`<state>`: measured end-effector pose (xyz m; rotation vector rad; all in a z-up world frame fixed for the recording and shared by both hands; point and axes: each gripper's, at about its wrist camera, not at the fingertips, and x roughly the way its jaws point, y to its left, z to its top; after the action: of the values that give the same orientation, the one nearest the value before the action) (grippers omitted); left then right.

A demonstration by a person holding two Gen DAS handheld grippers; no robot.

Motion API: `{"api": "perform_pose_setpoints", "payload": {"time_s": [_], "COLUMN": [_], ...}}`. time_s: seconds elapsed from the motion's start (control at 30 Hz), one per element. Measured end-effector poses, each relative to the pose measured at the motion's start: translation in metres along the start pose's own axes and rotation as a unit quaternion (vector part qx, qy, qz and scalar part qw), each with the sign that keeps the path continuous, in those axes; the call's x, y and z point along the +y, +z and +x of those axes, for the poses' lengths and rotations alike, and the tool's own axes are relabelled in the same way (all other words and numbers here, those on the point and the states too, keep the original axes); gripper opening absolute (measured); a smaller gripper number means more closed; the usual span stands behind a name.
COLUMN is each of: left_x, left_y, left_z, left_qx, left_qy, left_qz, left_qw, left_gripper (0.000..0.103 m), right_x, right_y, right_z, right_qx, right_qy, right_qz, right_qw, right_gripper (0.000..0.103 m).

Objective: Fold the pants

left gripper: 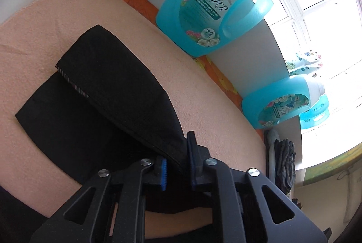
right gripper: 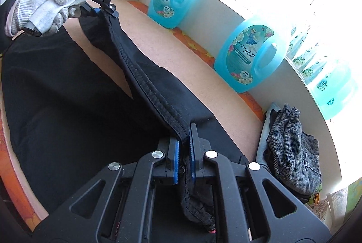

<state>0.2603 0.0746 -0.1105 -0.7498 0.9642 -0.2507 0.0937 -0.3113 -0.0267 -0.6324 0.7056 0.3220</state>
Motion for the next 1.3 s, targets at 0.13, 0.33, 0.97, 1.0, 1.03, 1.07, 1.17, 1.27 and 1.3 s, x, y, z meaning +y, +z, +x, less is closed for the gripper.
{"api": "perform_pose_setpoints", "payload": {"time_s": [0.13, 0.33, 0.97, 1.0, 1.03, 1.07, 1.17, 1.27, 1.3], "left_x": [-0.012, -0.043, 0.018, 0.024, 0.03, 0.035, 0.042, 0.047, 0.049], "left_y": [0.0, -0.013, -0.185, -0.193, -0.198, -0.203, -0.211, -0.215, -0.217], "left_z": [-0.016, -0.079, -0.156, -0.155, -0.153, -0.151, -0.15, -0.153, -0.154], "left_qx": [-0.031, -0.082, -0.05, -0.044, -0.038, -0.036, -0.035, -0.038, -0.037], "left_qy": [-0.013, -0.04, -0.029, -0.028, -0.029, -0.027, -0.025, -0.029, -0.03], "left_qz": [0.024, 0.094, 0.113, 0.106, 0.099, 0.092, 0.085, 0.081, 0.082], "left_qw": [0.9992, 0.9914, 0.992, 0.9931, 0.994, 0.9947, 0.9954, 0.9956, 0.9956], "left_gripper": [0.007, 0.006, 0.006, 0.006, 0.006, 0.006, 0.006, 0.006, 0.006], "right_x": [0.004, -0.007, 0.048, 0.05, 0.053, 0.056, 0.066, 0.07, 0.07], "right_y": [0.001, -0.005, -0.094, -0.098, -0.103, -0.106, -0.114, -0.118, -0.119], "right_z": [-0.008, -0.04, -0.096, -0.093, -0.091, -0.088, -0.085, -0.08, -0.078], "right_qx": [-0.007, -0.02, 0.04, 0.046, 0.053, 0.06, 0.073, 0.082, 0.085], "right_qy": [-0.014, -0.02, 0.061, 0.064, 0.067, 0.071, 0.077, 0.073, 0.074], "right_qz": [-0.005, 0.019, 0.039, 0.041, 0.042, 0.041, 0.034, 0.026, 0.03], "right_qw": [1.0, 0.999, 0.997, 0.996, 0.996, 0.995, 0.994, 0.994, 0.993], "right_gripper": [0.007, 0.007, 0.006, 0.007, 0.006, 0.006, 0.006, 0.006, 0.006]}}
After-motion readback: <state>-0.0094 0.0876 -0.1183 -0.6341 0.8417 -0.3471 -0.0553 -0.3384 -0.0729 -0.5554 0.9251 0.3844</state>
